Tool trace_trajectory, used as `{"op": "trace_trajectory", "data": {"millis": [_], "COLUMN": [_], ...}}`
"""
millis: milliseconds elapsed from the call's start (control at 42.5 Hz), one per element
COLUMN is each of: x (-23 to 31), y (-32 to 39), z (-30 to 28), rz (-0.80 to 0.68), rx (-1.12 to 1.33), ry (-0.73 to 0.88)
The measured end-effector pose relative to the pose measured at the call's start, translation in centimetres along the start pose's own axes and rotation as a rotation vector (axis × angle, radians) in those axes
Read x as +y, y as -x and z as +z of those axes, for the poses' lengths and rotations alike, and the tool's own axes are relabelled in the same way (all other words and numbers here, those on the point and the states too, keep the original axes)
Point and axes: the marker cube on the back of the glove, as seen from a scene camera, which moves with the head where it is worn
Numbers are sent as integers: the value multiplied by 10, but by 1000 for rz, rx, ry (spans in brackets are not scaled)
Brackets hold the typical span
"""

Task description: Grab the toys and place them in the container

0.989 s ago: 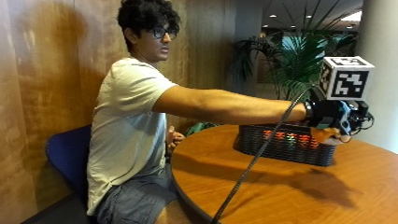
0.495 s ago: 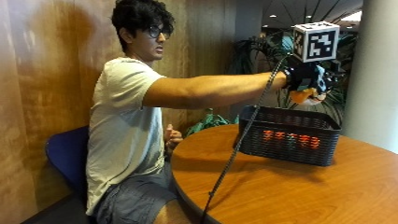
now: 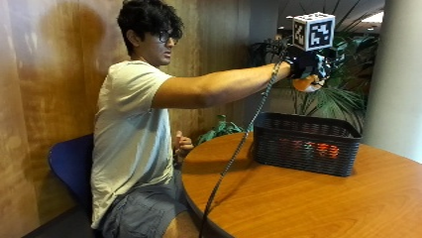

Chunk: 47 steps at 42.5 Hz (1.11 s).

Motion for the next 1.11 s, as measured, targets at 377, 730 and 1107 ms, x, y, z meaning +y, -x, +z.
{"op": "trace_trajectory", "data": {"millis": [377, 730, 1107], "x": [-15, -16, -2], "y": [60, 84, 77], "z": [31, 56, 72], "rz": [-65, -78, -45], "rx": [-101, -70, 88], "ry": [70, 172, 366]}}
